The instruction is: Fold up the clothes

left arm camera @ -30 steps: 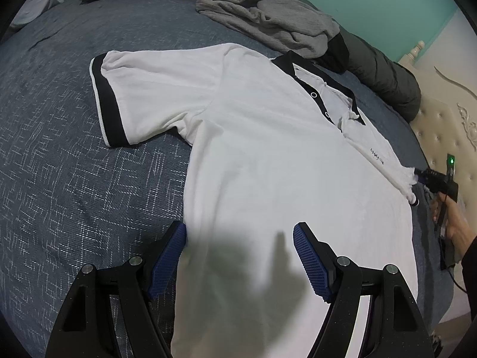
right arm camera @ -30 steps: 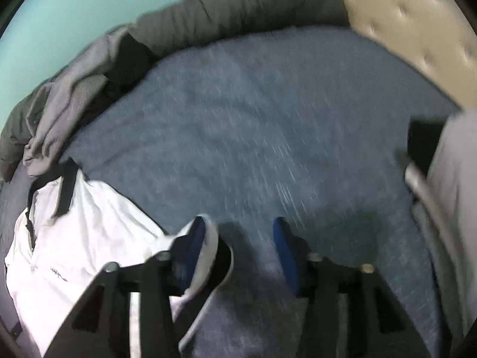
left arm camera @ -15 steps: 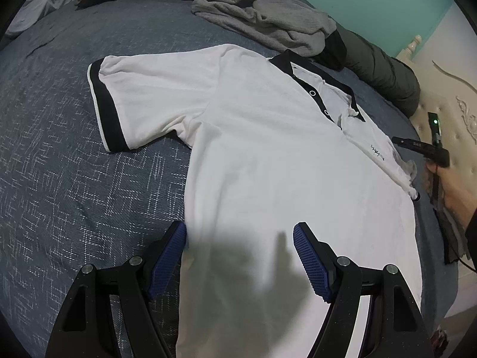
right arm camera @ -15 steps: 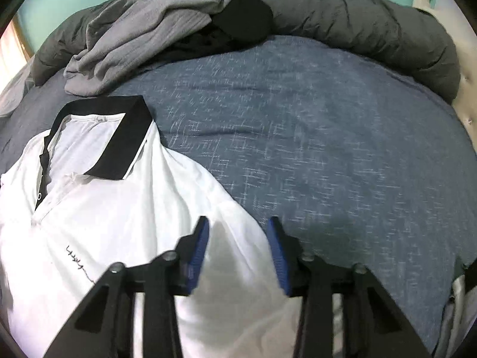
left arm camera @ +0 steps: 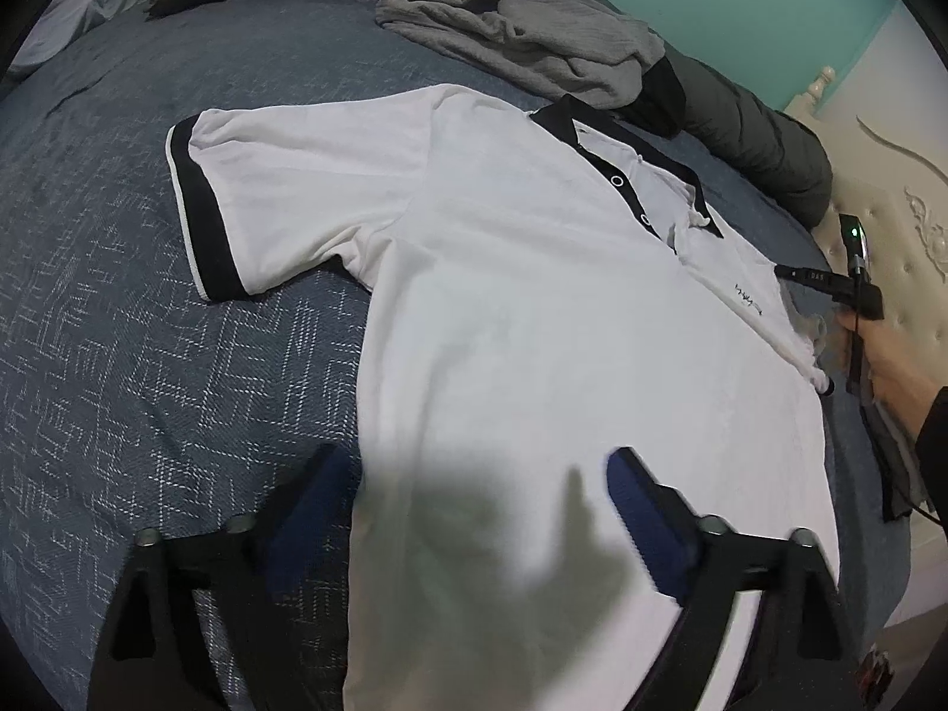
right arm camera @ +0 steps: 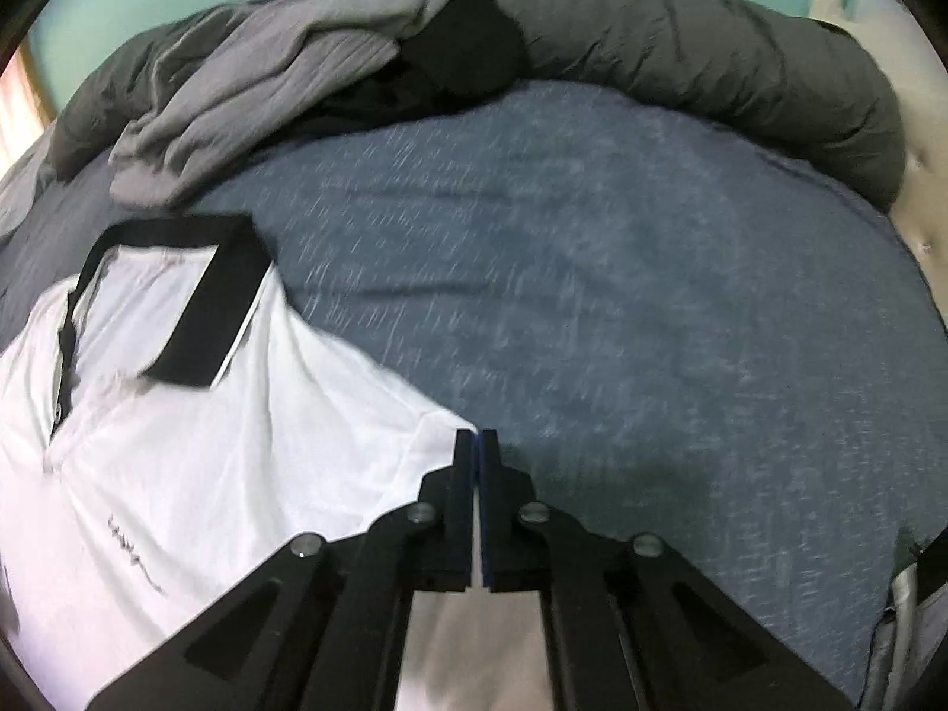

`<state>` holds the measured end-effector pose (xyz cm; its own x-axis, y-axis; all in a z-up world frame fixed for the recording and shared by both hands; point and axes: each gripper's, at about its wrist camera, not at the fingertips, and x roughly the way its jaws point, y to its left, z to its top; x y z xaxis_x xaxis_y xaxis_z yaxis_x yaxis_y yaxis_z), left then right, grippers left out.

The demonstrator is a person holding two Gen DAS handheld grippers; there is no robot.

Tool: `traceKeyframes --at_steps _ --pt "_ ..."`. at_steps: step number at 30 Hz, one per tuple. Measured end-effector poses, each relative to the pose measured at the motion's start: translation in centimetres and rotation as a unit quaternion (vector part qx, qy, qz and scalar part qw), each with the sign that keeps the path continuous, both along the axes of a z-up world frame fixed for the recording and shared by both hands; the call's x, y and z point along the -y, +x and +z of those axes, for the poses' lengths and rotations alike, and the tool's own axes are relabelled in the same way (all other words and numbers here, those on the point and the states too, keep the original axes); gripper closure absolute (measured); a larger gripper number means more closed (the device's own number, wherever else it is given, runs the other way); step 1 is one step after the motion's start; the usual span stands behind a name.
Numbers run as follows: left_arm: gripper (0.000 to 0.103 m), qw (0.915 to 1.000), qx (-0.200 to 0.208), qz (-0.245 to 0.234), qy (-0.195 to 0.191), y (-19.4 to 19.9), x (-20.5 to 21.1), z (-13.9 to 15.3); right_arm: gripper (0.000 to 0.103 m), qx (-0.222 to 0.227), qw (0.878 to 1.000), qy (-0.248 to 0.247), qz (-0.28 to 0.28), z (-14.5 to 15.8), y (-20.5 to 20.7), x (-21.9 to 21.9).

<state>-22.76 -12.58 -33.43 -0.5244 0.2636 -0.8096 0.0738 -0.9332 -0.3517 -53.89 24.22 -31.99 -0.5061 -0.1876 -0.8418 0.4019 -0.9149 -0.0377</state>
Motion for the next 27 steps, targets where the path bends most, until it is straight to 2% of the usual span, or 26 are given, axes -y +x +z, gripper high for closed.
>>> traceKeyframes --at_steps 6,14,17,21,24,26,27 --pt "0.010 0.9999 -0.012 0.006 -0.006 0.2 0.2 0.5 0.102 -0.008 1.000 0.016 -0.021 0.2 -1.8 0.1" --pt "0.009 0.9988 -0.017 0.034 -0.031 0.2 1.4 0.7 0.102 0.012 0.998 0.030 -0.062 -1.9 -3.9 0.2" --pt "0.008 0.9982 -0.019 0.039 -0.043 0.3 1.6 0.7 0.102 0.021 0.998 -0.011 -0.058 -2.3 -4.0 -0.2" --pt "0.008 0.9984 -0.011 0.031 -0.045 0.2 1.3 0.3 0.101 0.018 0.996 -0.050 -0.073 -1.3 -3.6 -2.2" --pt "0.008 0.9985 -0.012 0.026 -0.048 0.2 0.9 0.3 0.094 0.002 0.993 -0.075 -0.096 0.4 -2.4 -5.4" --pt "0.008 0.9984 -0.013 0.025 -0.049 0.1 0.7 0.4 0.077 -0.006 0.990 -0.092 -0.103 1.4 -1.2 -7.5" --pt "0.008 0.9985 -0.013 0.024 -0.046 0.2 0.6 0.5 0.073 -0.007 0.990 -0.102 -0.095 1.9 -0.1 -8.6"
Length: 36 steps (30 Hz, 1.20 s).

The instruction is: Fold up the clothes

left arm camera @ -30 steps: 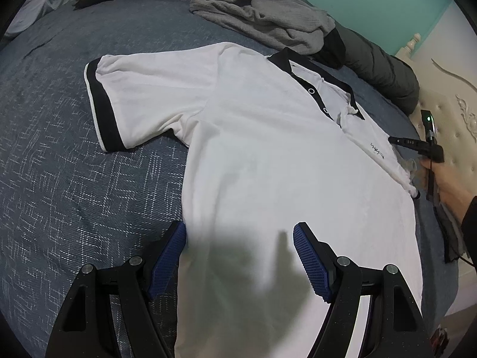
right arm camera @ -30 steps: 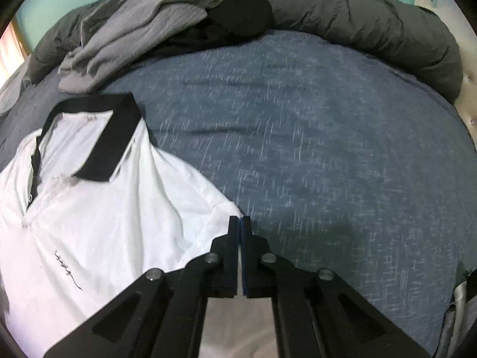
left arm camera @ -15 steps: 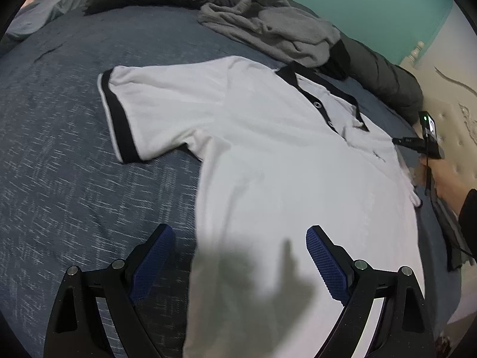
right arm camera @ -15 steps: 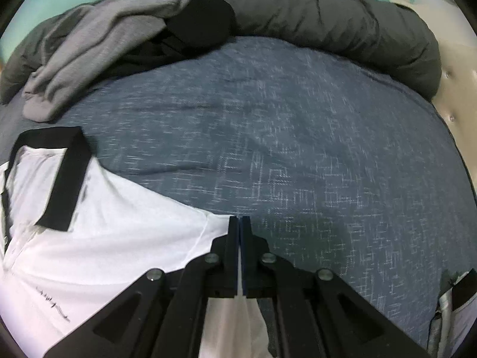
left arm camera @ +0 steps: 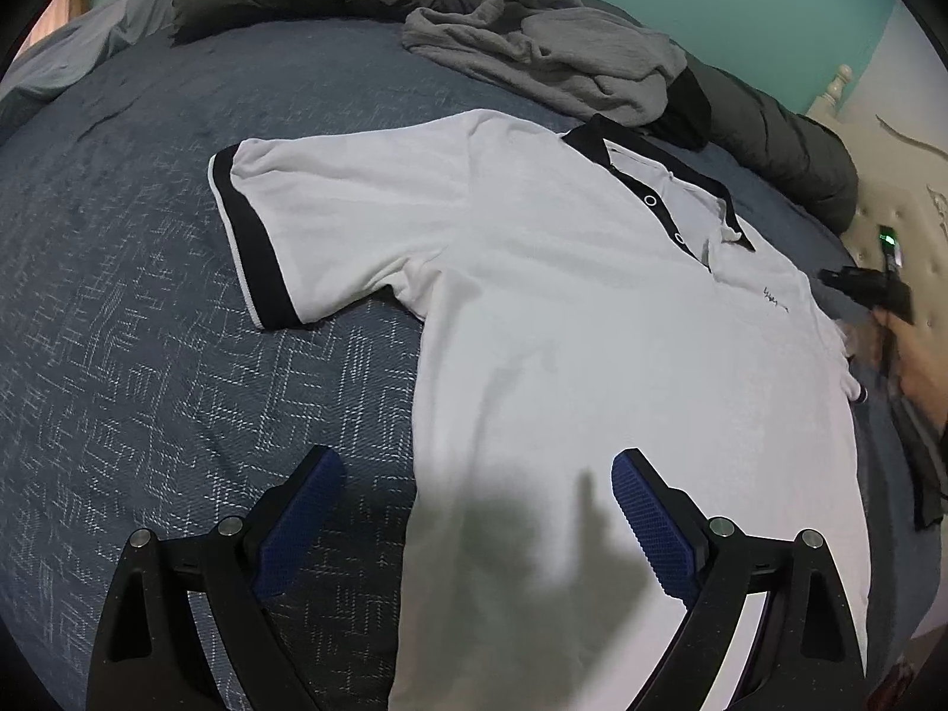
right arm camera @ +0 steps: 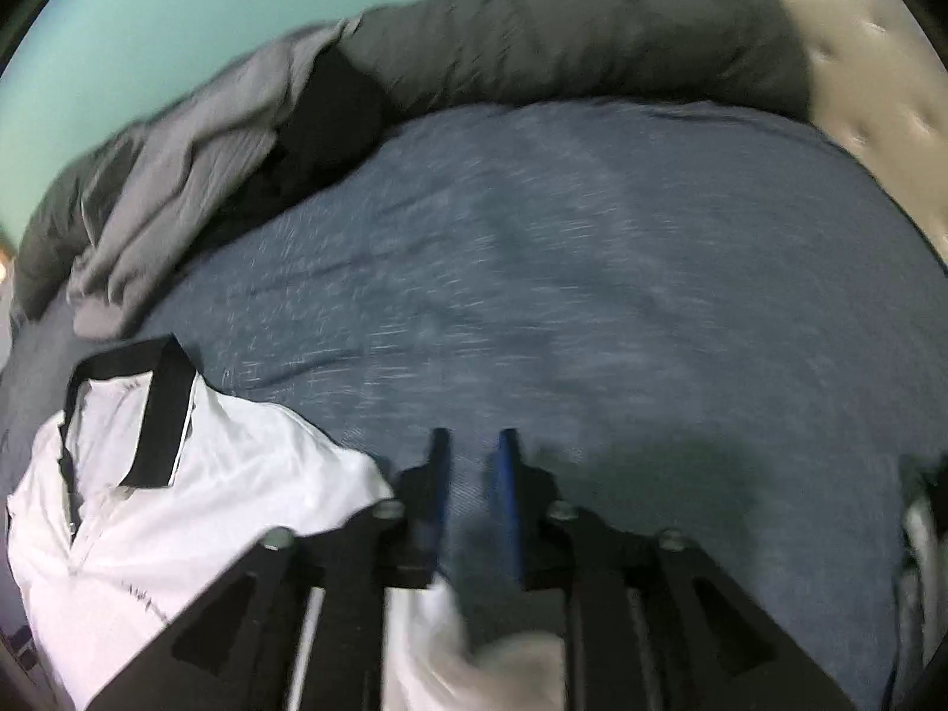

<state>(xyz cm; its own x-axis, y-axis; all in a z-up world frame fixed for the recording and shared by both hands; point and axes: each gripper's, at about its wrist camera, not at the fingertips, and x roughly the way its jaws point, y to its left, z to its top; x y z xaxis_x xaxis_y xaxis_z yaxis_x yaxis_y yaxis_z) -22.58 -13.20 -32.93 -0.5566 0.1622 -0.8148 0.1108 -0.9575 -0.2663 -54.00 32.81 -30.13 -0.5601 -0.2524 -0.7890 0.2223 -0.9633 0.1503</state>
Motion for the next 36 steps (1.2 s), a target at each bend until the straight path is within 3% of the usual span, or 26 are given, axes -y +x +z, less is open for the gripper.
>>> traceKeyframes --at_steps 10,15,19,22,27,32,36 --pt "0.007 0.9998 -0.009 -0.015 0.005 0.6 -1.4 0.5 0.070 0.028 0.999 -0.031 0.025 -1.4 5.2 -4.8" --pt "0.006 0.9999 -0.007 -0.014 0.006 0.3 -1.2 0.2 0.070 0.053 0.993 -0.107 -0.014 -3.0 5.3 -6.1" --pt "0.006 0.9999 -0.006 -0.013 0.007 0.3 -1.0 0.1 0.088 0.056 0.991 -0.122 -0.003 -2.9 5.2 -5.2" --pt "0.006 0.9999 -0.007 -0.014 0.006 0.3 -1.1 0.1 0.096 0.047 0.990 -0.127 -0.043 -1.7 4.8 -5.2" --pt "0.006 0.9998 -0.006 -0.016 0.005 0.3 -1.1 0.0 0.096 0.053 0.983 -0.118 -0.129 -0.1 3.9 -6.8" --pt "0.006 0.9999 -0.006 -0.014 0.005 0.3 -1.0 0.1 0.096 0.091 0.970 -0.126 -0.186 -2.1 3.2 -7.7" --pt "0.006 0.9999 -0.005 -0.014 0.005 0.3 -1.0 0.1 0.094 0.104 0.968 -0.135 -0.182 -3.6 2.7 -7.4"
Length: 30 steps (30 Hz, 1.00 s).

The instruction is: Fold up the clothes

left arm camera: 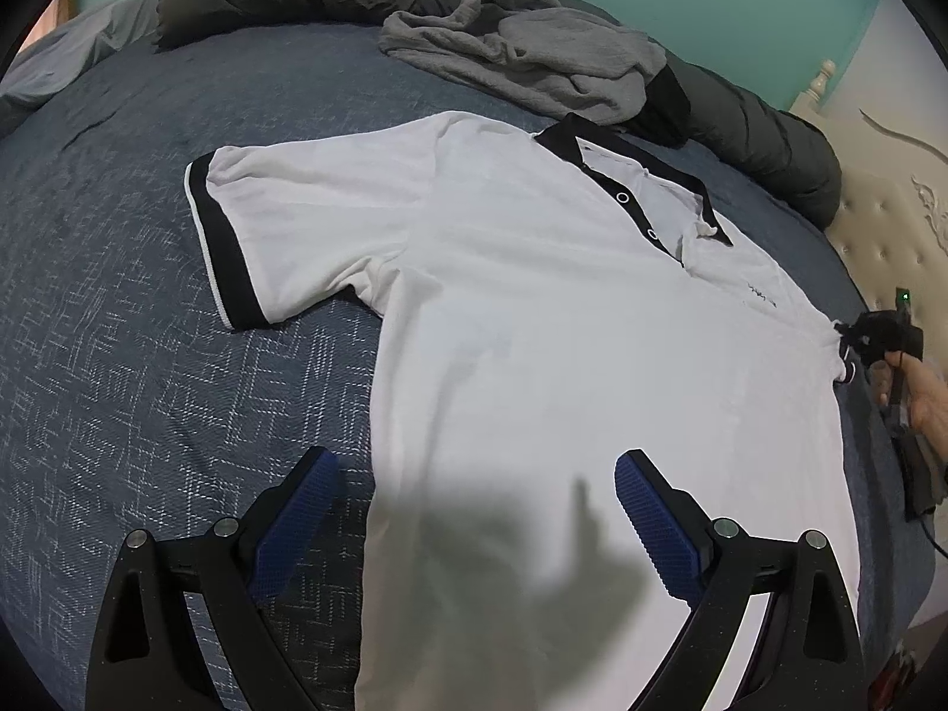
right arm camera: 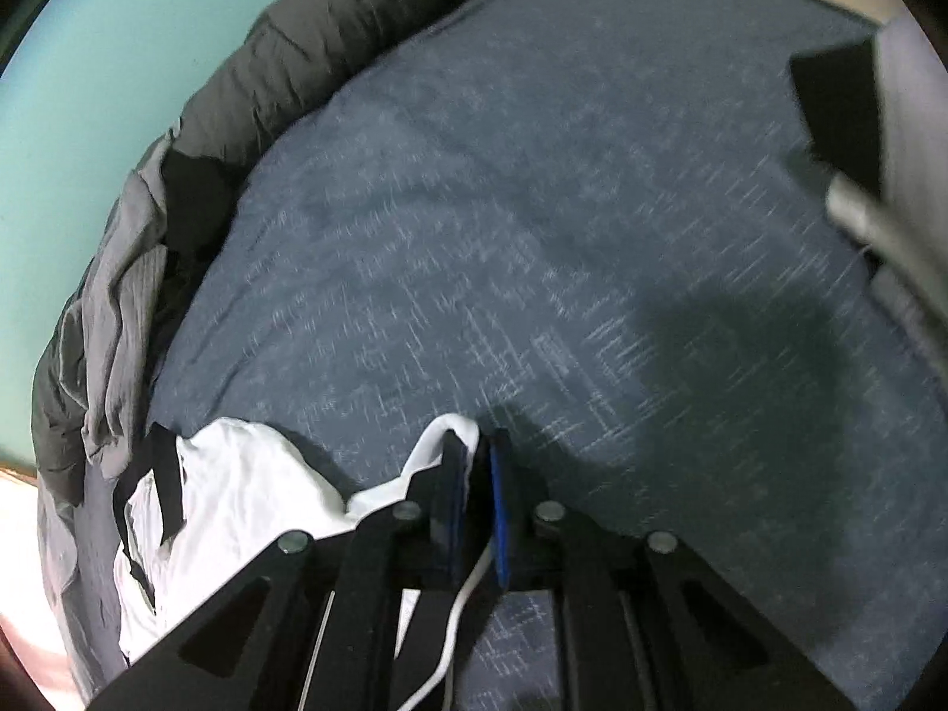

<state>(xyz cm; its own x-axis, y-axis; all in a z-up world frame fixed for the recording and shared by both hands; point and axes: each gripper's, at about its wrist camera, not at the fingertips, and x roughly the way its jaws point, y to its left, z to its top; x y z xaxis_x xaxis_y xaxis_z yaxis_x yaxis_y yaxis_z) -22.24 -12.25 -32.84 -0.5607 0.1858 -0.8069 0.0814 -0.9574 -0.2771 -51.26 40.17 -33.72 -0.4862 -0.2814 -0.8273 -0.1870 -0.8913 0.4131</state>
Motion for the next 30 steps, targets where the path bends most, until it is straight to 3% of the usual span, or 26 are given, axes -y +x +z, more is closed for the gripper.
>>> traceKeyframes --at_steps 2,5,6,13,19,23,30 --pt "0.006 1.0000 0.000 -0.001 0.000 0.0 0.0 0.0 0.091 -0.003 1.000 -0.002 0.010 -0.3 0.0 0.0" --pt "0.006 1.0000 0.000 -0.001 0.001 -0.1 -0.1 0.0 0.063 -0.022 1.000 -0.001 0.011 0.3 0.5 -0.5" --pt "0.006 1.0000 0.000 -0.001 0.001 -0.1 -0.1 0.0 0.062 -0.031 0.999 -0.002 0.011 0.7 1.0 -0.7" --pt "0.006 1.0000 -0.003 -0.003 0.002 0.1 -0.3 0.3 0.061 -0.063 0.996 -0.019 0.057 2.1 5.7 -0.1" --pt "0.006 1.0000 -0.004 -0.009 0.002 0.3 -0.8 0.4 0.061 -0.066 0.996 -0.051 0.042 1.7 7.0 -1.2" --pt "0.005 1.0000 -0.005 -0.007 0.004 0.3 -0.7 0.4 0.061 -0.046 0.995 -0.025 0.081 1.6 7.9 0.5" --pt "0.005 0.9999 -0.006 -0.005 0.010 0.3 -0.6 0.6 0.061 -0.033 0.989 -0.080 0.118 0.5 11.2 3.3"
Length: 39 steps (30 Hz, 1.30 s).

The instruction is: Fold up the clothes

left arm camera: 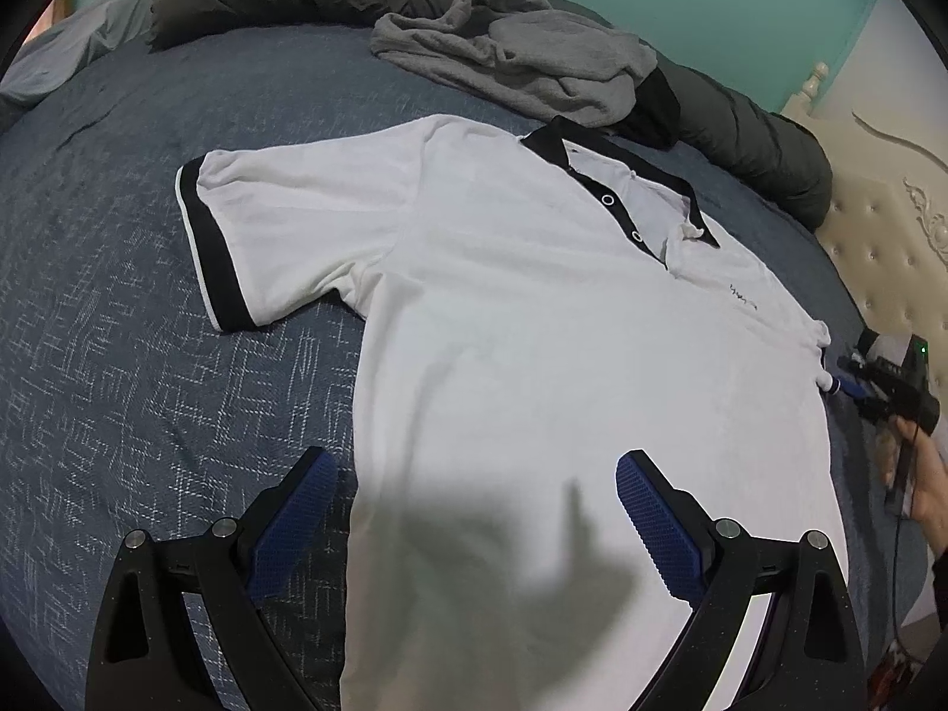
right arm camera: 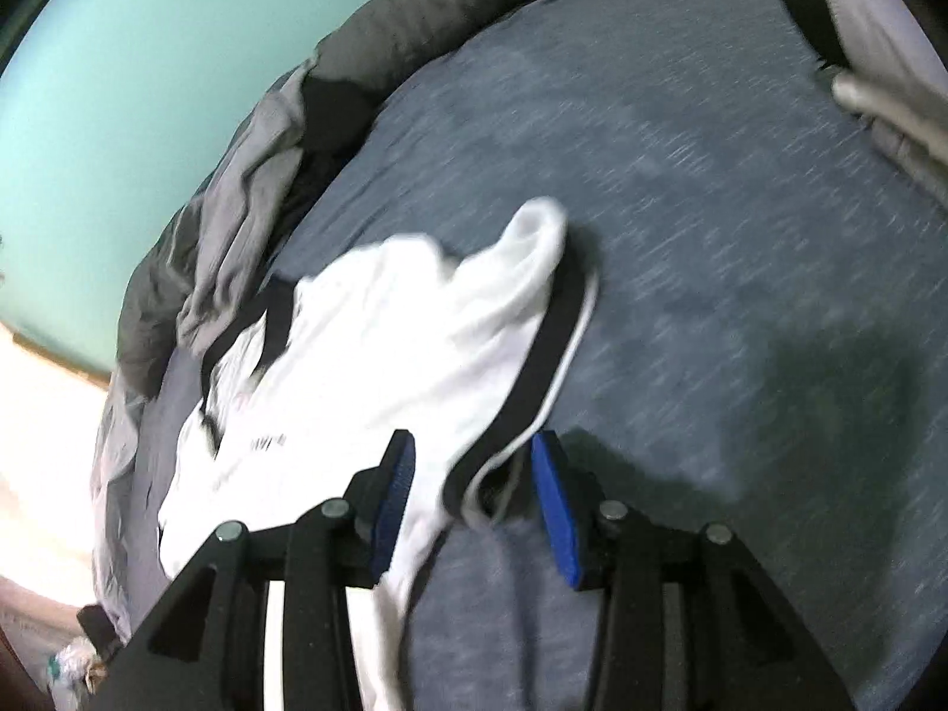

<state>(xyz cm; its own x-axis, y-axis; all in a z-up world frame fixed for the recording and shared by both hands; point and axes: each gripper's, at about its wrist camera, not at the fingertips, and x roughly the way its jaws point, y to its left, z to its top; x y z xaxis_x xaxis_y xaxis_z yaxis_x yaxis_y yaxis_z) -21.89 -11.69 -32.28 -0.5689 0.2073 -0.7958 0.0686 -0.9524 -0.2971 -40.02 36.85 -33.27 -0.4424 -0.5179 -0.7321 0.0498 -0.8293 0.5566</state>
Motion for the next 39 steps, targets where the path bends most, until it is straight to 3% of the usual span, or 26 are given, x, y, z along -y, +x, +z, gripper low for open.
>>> traceKeyframes --at_steps 3,5,10,14,22,24,28,30,32,33,39 --pt "0.005 1.0000 -0.001 0.001 0.003 0.0 0.0 0.1 0.062 -0.007 1.000 0.022 0.013 0.0 0.4 0.9" --pt "0.005 1.0000 -0.001 0.001 0.004 -0.1 0.0 0.1 0.095 -0.011 0.999 0.033 0.016 -0.2 0.3 1.2" --pt "0.005 1.0000 -0.001 0.001 0.007 0.0 0.2 0.2 0.102 -0.049 0.998 0.033 0.001 1.9 0.6 -0.4" --pt "0.005 1.0000 -0.002 0.003 0.008 -0.1 0.3 0.3 0.102 -0.025 0.999 0.040 -0.014 1.3 0.9 -2.6" --pt "0.005 1.0000 0.000 0.000 0.006 -0.2 0.2 0.1 0.102 0.015 0.999 0.051 -0.010 -1.5 1.4 -3.0" --pt "0.005 1.0000 0.001 0.000 0.006 -0.2 0.3 0.0 0.102 0.010 0.999 0.032 0.004 -1.4 1.2 -2.6" --pt "0.005 1.0000 0.003 0.000 0.006 -0.2 0.3 -0.1 0.097 0.001 0.998 0.060 0.012 -0.4 0.5 -2.1" --pt "0.005 1.0000 0.002 0.000 0.006 -0.2 0.3 0.0 0.091 -0.022 0.998 0.060 0.000 0.5 0.1 -2.5" --pt "0.005 1.0000 0.002 0.000 0.006 -0.2 0.3 0.0 0.076 -0.046 0.997 0.060 -0.013 1.5 -0.3 -2.9" --pt "0.005 1.0000 0.002 0.000 0.007 -0.2 0.3 0.0 0.073 -0.058 0.996 0.060 -0.020 1.9 -0.5 -3.2" --pt "0.005 1.0000 0.003 0.000 0.005 -0.1 0.3 -0.2 0.073 -0.065 0.990 0.121 -0.033 2.3 -4.5 -3.0"
